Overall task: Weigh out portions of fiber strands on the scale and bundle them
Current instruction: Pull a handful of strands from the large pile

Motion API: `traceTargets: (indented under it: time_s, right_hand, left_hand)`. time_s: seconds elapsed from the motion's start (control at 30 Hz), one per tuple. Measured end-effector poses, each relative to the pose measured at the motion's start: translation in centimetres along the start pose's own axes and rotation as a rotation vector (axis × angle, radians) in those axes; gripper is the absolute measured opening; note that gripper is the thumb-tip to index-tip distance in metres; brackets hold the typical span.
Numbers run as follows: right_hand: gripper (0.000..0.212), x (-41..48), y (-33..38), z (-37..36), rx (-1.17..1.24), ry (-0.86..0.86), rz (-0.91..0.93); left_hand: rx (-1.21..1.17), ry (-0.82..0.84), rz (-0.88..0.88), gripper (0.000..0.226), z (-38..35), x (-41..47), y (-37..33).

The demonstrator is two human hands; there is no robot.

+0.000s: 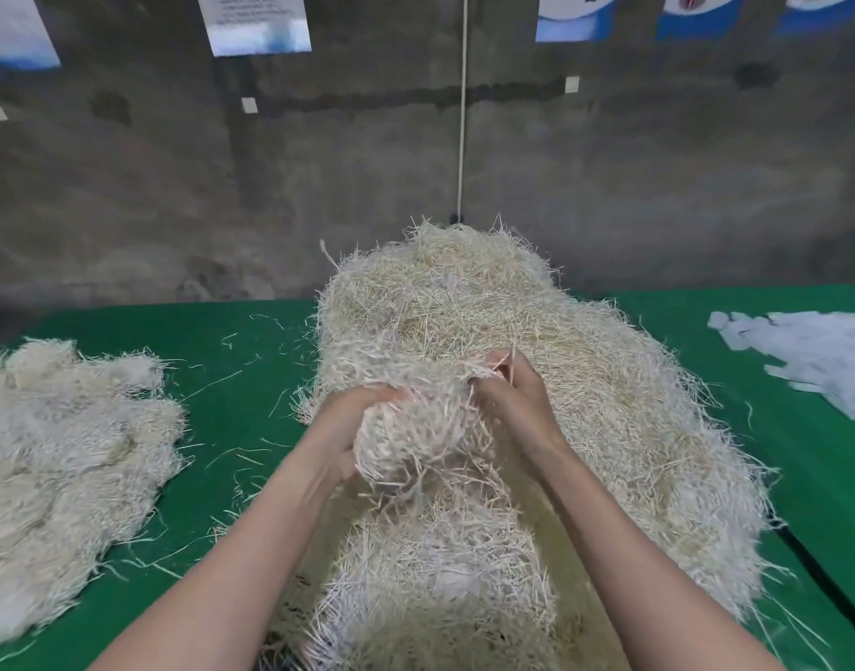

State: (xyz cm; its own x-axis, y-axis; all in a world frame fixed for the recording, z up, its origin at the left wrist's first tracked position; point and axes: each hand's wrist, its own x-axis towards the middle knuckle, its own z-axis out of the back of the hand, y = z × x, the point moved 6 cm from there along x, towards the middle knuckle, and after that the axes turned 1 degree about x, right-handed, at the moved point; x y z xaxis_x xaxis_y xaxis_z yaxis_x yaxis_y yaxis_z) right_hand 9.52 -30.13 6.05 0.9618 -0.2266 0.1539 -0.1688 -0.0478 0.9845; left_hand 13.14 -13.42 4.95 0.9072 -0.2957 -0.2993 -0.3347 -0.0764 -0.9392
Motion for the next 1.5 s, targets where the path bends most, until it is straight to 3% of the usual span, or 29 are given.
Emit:
traceTargets:
  time_s: [0.1, 0.13, 0.2, 0.27, 0.33, 0.47, 0.5, 0.57, 0.6, 0.9, 1.0, 1.07, 1.13, 1.17, 1.23, 1.27, 1.3, 1.33, 1.4, 1.43, 1.5]
  right_hand:
    - [0.015, -0.6, -3.3, -1.1, -0.394, 0.232, 0.003]
    - [0.008, -1.0, -5.2, -1.6, -0.633, 0.316, 0.023]
    - [0.017, -1.6, -9.0, -1.2, -1.071, 0.406, 0.079]
    - [0.023, -1.6, -11.4, 0.6, -1.224, 0.414, 0.058]
    - [0.030, -1.9, -12.8, 1.9, -1.238, 0.416, 0.012]
    - [0.010, -2.3, -12.4, 2.7, -1.186, 0.433, 0.007]
    - [0.017, -2.3, -12.2, 2.9, -1.189, 0.438, -0.005]
    - [0.021, -2.4, -11.7, 3.8, -1.228, 0.415, -0.033]
    - [0.019, -2.3, -11.5, 4.4, -1.239, 0.390, -0.041]
    - [0.024, -3.0, -10.0, 7.0, -1.220, 0.381, -0.137]
    - [0.017, -3.0, -5.6, 4.8, -1.179, 0.434, -0.117]
    - [0.014, -2.3, -1.1, 3.7, -1.096, 0.308, -0.016]
    - [0.027, -1.5, 2.8, 2.6, -1.023, 0.045, 0.168]
    - [0.043, -1.2, 3.5, 1.5, -1.005, -0.002, 0.235]
    - [0.095, -0.5, 1.8, -2.2, -0.907, 0.180, 0.155]
    - [0.105, -0.5, -0.2, -4.3, -0.893, 0.326, 0.064]
    - [0.101, -0.4, -2.6, -5.6, -0.894, 0.422, 0.003]
    - [0.082, 0.0, -4.7, -5.6, -0.883, 0.430, -0.051]
    - [0.033, 1.5, -8.2, -2.3, -0.817, 0.229, -0.162]
    - [0.021, 2.0, -9.7, 0.2, -0.834, 0.122, -0.216]
    - [0.022, 1.7, -12.0, 4.5, -0.996, 0.028, -0.293]
  left_hand:
    - [-0.218, -0.026, -0.027, 0.055, 0.7, 0.7, -1.3]
    - [-0.283, -0.027, -0.014, 0.041, 0.6, 0.7, -1.6]
    - [-0.323, -0.071, -0.015, 0.006, 0.6, 0.9, -1.5]
    - [-0.345, -0.161, -0.011, 0.011, 1.4, 1.4, -0.4]
    - [-0.369, -0.180, -0.009, 0.003, 1.7, 1.4, 0.5]
    - [-0.358, -0.228, -0.065, 0.069, 2.7, 1.6, 0.0]
    - [-0.358, -0.227, -0.070, 0.064, 2.8, 1.5, -0.2]
    - [-0.384, -0.230, -0.059, 0.018, 3.2, 1.4, -0.4]
    - [-0.391, -0.248, -0.054, 0.006, 3.6, 1.6, -0.3]
    - [-0.472, -0.270, -0.157, 0.013, 7.0, 0.6, -2.3]
    - [-0.365, -0.212, -0.167, 0.006, 6.7, 0.2, -3.4]
    - [-0.265, -0.174, -0.162, 0.014, 6.0, -0.1, -3.8]
    - [-0.200, -0.179, -0.179, 0.013, 5.4, -0.4, -4.1]
    - [-0.136, -0.211, -0.193, 0.015, 5.3, -0.4, -4.4]
    - [-0.037, -0.252, -0.222, 0.016, 4.9, -1.1, -5.1]
    - [-0.032, -0.221, -0.221, 0.017, 4.5, -1.3, -5.3]
    - [-0.034, -0.177, -0.203, 0.021, 4.2, -1.7, -5.6]
    - [-0.049, -0.129, -0.198, 0.018, 4.2, -2.1, -6.0]
    - [-0.120, -0.086, -0.202, 0.008, 5.2, -2.8, -6.6]
    - [-0.138, -0.097, -0.191, 0.007, 5.9, -3.0, -6.8]
    - [-0.139, -0.142, -0.171, 0.005, 7.2, -3.1, -6.4]
